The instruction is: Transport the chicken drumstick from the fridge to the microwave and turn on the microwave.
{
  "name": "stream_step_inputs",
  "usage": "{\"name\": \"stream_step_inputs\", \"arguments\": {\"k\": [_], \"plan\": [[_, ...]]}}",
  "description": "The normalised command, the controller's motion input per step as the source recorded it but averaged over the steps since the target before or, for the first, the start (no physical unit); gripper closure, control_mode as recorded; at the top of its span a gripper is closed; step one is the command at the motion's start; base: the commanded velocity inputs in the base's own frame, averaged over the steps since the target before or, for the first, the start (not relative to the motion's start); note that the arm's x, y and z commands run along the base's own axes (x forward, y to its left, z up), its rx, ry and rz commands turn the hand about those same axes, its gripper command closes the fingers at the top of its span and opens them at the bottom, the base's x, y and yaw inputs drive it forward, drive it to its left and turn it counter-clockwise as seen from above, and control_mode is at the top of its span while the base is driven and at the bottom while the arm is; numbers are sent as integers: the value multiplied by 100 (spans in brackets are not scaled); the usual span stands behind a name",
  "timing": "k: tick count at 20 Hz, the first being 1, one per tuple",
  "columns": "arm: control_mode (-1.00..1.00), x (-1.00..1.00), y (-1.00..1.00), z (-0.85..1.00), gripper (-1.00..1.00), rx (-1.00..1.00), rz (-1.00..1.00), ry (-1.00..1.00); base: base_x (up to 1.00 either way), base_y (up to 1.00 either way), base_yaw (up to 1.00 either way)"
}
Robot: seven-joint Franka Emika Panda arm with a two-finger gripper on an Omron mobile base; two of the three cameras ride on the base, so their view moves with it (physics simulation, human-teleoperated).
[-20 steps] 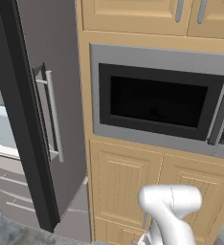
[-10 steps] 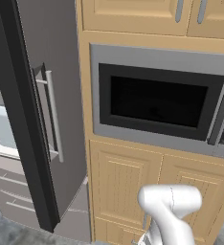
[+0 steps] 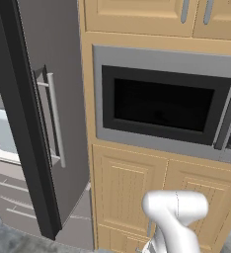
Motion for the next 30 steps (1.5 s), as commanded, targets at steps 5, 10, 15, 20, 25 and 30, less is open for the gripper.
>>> {"name": "stream_step_inputs", "arguments": {"k": [5,10,15,20,25,30], "plan": [[-100,10,2,-20,-100,-14,0,-5,0,0,0],[-100,17,7,-17,100,-12,0,-5,0,0,0],[-100,16,0,-21,100,-6,0,-9,0,0,0],[-100,18,0,-16,100,-3,0,-10,0,0,0],[-100,22,0,-16,100,-2,0,-7,0,0,0],[-100,20,0,-14,100,-1,0,-5,0,0,0]]}}
